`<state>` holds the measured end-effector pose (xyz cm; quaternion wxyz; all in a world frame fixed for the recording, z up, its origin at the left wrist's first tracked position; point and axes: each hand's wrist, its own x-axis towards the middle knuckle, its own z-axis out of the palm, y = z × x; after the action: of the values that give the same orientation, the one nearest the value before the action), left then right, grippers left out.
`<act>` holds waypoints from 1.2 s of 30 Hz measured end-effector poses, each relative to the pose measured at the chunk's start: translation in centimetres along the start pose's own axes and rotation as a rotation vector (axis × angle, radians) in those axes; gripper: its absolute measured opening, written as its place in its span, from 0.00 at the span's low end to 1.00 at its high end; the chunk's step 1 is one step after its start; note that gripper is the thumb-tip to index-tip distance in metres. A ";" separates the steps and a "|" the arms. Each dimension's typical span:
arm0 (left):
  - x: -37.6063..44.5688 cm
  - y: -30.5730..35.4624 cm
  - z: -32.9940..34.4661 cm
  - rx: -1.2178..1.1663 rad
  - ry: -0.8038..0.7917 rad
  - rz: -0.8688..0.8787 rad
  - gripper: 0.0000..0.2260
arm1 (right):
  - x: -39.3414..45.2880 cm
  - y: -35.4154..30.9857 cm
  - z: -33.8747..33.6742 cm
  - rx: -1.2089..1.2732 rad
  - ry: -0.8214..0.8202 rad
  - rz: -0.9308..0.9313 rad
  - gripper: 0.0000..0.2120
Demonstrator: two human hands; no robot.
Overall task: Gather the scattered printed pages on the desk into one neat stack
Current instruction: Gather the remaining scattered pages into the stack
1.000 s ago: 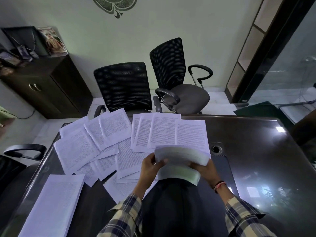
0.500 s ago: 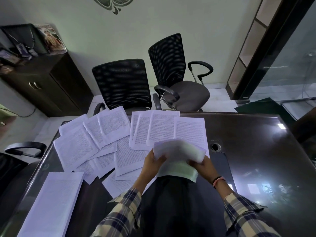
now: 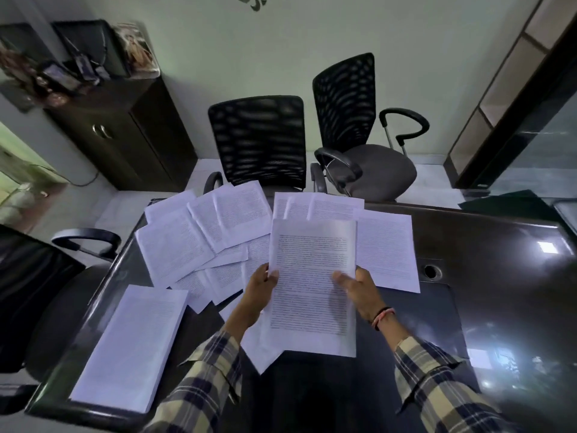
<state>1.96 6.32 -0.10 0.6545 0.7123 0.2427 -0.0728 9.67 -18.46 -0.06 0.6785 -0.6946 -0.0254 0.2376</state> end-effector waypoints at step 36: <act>-0.4 -25.4 -43.8 0.574 0.393 -0.447 0.10 | 1.6 13.0 46.2 -0.668 -0.155 0.517 0.09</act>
<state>-18.98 49.31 -16.95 0.3383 0.7961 0.4818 -0.1406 -9.46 24.11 -11.42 0.3303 -0.8399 0.0230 0.4301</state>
